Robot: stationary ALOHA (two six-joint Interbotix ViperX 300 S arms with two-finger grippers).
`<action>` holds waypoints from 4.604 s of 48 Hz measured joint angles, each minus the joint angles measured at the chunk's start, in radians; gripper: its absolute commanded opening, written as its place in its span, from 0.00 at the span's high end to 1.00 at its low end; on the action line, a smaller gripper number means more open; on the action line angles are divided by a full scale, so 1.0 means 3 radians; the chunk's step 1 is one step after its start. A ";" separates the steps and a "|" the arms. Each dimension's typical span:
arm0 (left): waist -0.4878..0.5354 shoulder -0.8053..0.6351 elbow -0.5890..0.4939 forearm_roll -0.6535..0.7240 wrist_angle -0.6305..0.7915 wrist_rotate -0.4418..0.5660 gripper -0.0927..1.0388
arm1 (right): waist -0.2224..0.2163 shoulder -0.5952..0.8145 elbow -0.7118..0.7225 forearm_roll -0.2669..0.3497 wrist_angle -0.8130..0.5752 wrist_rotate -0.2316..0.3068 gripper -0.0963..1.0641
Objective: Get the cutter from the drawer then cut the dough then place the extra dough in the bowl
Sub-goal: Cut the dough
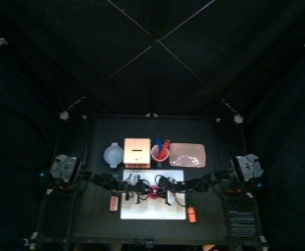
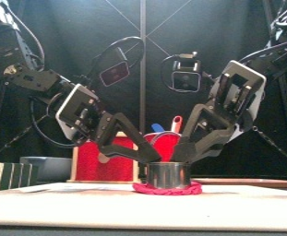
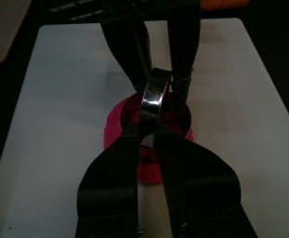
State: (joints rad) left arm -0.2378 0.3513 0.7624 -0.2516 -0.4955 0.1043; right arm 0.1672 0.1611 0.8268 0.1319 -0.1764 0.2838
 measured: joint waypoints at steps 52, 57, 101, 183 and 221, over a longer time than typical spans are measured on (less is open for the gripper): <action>-0.0010 -0.0010 0.0005 -0.0138 0.0000 0.0000 0.46 | -0.0010 0.0061 -0.0128 -0.0005 0.0031 0.0010 0.39; -0.0010 -0.0015 0.0000 -0.0138 0.0000 0.0000 0.46 | -0.0015 0.0041 -0.0123 -0.0036 0.0031 0.0010 0.39; -0.0041 -0.0138 0.0015 -0.0148 0.0082 0.0000 0.42 | -0.0010 -0.0220 -0.0102 -0.0251 -0.0056 0.0031 0.15; -0.0107 -0.0741 0.0368 -0.0516 -0.0358 0.0573 0.27 | -0.0159 -0.0245 -0.0271 -0.0476 -0.0015 0.0041 0.15; -0.0112 -0.0174 0.0281 -0.0547 -0.0486 0.0578 0.46 | -0.0153 -0.0240 -0.0465 -0.0205 0.0399 0.0061 0.16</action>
State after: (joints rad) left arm -0.2715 0.2991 0.8468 -0.4157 -0.6412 0.2777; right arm 0.1212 0.0890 0.6872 0.0706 -0.0568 0.3022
